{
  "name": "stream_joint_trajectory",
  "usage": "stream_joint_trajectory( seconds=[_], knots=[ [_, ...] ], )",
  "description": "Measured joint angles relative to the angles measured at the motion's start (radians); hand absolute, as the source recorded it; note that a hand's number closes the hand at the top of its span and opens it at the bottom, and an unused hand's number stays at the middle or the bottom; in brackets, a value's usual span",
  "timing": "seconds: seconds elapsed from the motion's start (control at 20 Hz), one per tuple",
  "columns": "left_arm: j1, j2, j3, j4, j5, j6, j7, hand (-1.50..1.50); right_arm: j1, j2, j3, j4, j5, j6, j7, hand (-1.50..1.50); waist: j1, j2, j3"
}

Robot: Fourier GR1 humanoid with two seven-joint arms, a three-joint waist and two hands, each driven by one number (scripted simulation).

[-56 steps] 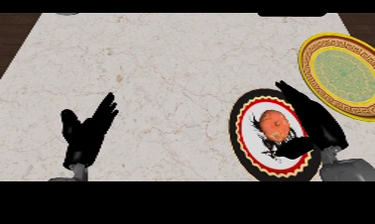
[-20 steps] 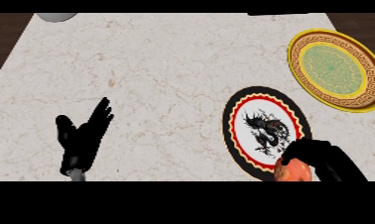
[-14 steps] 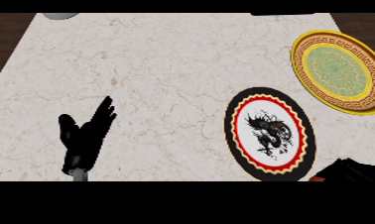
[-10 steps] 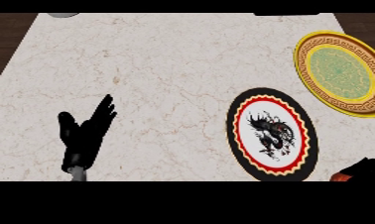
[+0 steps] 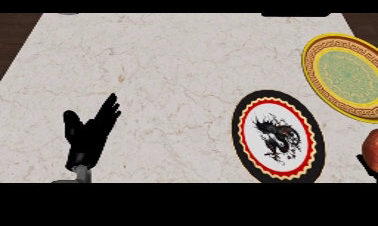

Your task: Pick the squash from the plate and place it in the plate

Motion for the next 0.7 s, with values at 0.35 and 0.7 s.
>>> stream_joint_trajectory(
  seconds=[0.35, 0.7],
  knots=[
    [-0.008, -0.005, -0.008, 0.007, -0.008, -0.004, -0.002, 0.00, -0.322, -0.063, -0.080, 0.451, 0.040, -0.081, -0.113, 1.50, 0.017, 0.004, 0.001],
    [-0.017, -0.009, -0.013, 0.032, -0.012, -0.019, -0.025, 0.00, -0.635, -0.149, -0.108, 0.911, 0.094, -0.126, -0.245, 1.50, 0.032, 0.010, 0.002]
  ],
)
